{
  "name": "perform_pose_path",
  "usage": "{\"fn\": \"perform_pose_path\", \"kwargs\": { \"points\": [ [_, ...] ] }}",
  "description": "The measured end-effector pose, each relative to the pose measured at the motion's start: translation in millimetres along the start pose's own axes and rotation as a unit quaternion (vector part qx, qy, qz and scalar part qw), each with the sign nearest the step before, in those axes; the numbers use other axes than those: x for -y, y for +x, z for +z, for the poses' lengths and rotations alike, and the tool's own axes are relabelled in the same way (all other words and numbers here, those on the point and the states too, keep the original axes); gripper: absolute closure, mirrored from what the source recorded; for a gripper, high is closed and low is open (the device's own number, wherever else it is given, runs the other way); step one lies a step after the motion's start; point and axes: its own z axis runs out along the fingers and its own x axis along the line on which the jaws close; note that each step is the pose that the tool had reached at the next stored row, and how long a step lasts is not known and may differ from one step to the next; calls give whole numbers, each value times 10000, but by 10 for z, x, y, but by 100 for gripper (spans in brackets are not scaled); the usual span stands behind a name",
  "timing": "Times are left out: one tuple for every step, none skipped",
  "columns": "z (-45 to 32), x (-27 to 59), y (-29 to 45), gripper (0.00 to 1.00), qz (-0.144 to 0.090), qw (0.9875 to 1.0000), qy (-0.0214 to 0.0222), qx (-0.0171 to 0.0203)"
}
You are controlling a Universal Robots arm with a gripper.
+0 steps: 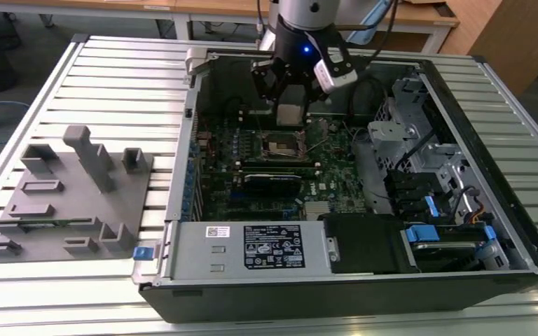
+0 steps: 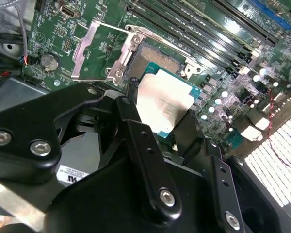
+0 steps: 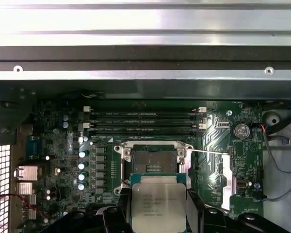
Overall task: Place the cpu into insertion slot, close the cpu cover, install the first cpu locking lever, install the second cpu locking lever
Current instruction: 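Place the cpu into insertion slot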
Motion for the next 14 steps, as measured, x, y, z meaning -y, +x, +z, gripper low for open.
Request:
{"fn": "perform_pose_path", "kwargs": {
  "points": [
    [17, 1, 0, 46, -1, 10000, 0, 8],
    [34, 2, 0, 46, -1, 10000, 0, 14],
    [52, 3, 1, 46, -2, 10000, 0, 19],
    [70, 4, 1, 46, -1, 10000, 0, 24],
    [88, 5, 2, 46, -2, 10000, 0, 29],
    [104, 6, 2, 46, -2, 10000, 0, 31],
    [113, 6, 2, 46, -2, 10000, 0, 31],
    [115, 6, 2, 46, -2, 10000, 1, 31],
    [115, 6, 2, 46, -2, 10000, 2, 30],
    [115, 6, 2, 46, -2, 10000, 2, 30],
    [115, 6, 2, 46, -2, 10000, 2, 31],
    [116, 6, 2, 46, -2, 10000, 1, 31],
    [116, 6, 2, 46, -2, 10000, 1, 31],
    [116, 6, 2, 46, -2, 10000, 1, 31]
  ]
}}
